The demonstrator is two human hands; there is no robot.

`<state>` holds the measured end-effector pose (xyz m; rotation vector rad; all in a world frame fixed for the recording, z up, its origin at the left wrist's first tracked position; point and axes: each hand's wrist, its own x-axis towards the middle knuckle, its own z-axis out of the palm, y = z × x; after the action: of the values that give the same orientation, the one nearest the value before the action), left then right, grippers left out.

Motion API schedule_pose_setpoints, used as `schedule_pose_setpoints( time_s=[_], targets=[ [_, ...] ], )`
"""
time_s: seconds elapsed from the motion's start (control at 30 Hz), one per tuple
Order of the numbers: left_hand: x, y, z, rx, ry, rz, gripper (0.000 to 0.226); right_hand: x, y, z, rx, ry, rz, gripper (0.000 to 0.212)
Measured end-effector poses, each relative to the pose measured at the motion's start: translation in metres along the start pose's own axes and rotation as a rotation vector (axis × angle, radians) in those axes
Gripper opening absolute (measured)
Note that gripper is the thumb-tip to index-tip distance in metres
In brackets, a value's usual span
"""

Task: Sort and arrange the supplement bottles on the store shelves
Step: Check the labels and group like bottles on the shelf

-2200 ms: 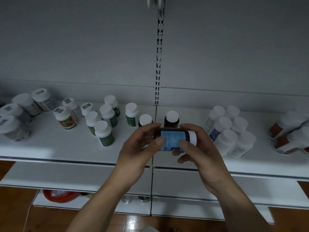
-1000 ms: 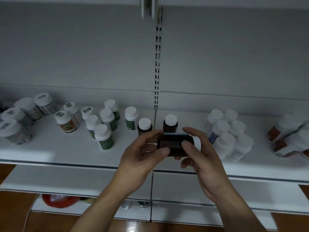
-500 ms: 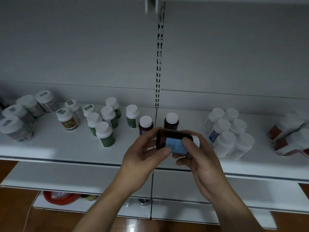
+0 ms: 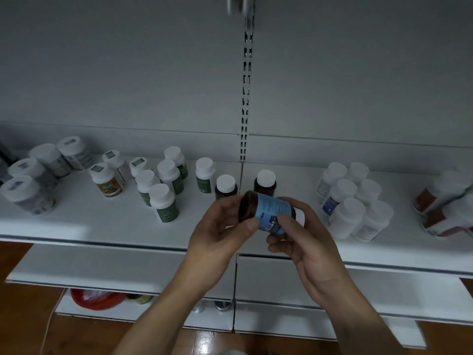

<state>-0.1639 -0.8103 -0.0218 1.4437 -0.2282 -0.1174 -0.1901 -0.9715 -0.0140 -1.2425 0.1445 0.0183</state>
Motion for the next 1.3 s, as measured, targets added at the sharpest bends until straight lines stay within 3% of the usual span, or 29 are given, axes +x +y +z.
schedule_pose_setpoints(
  time_s=[0.13,0.27,0.4,0.57,0.73,0.87,0.93,1.07,1.2,1.3],
  targets=[
    [-0.001,0.003,-0.005,0.066,-0.093,0.052,0.069,0.0,-0.001,0.0,-0.012,0.034,0.021,0.05],
    [0.002,0.004,-0.004,0.047,-0.075,0.08,0.058,0.0,0.001,0.0,-0.025,0.025,0.044,0.043],
    [0.005,0.0,-0.002,-0.016,0.012,0.014,0.055,0.002,0.002,0.0,-0.037,0.01,0.019,0.057],
    [0.01,-0.004,-0.001,0.044,0.048,-0.01,0.049,0.007,0.004,0.002,-0.01,0.079,0.037,0.045],
    [0.008,-0.009,-0.008,0.362,0.013,0.108,0.068,0.012,0.005,0.002,-0.124,0.081,0.028,0.054],
    [0.012,-0.023,-0.014,0.729,-0.012,0.309,0.062,0.018,0.01,0.004,-0.334,0.093,-0.023,0.026],
    [0.013,-0.031,-0.016,0.814,0.041,0.336,0.059,0.022,0.015,0.005,-0.444,0.082,-0.06,0.024],
    [0.009,-0.042,-0.019,0.684,0.133,0.136,0.049,0.035,0.017,0.004,-0.613,0.062,-0.087,0.03],
    [0.009,-0.061,-0.024,0.457,0.26,-0.09,0.049,0.061,0.022,-0.006,-0.655,0.242,-0.257,0.04],
    [0.016,-0.067,-0.024,0.439,0.279,-0.137,0.043,0.083,0.031,-0.014,-0.723,0.288,-0.255,0.057]
  ],
)
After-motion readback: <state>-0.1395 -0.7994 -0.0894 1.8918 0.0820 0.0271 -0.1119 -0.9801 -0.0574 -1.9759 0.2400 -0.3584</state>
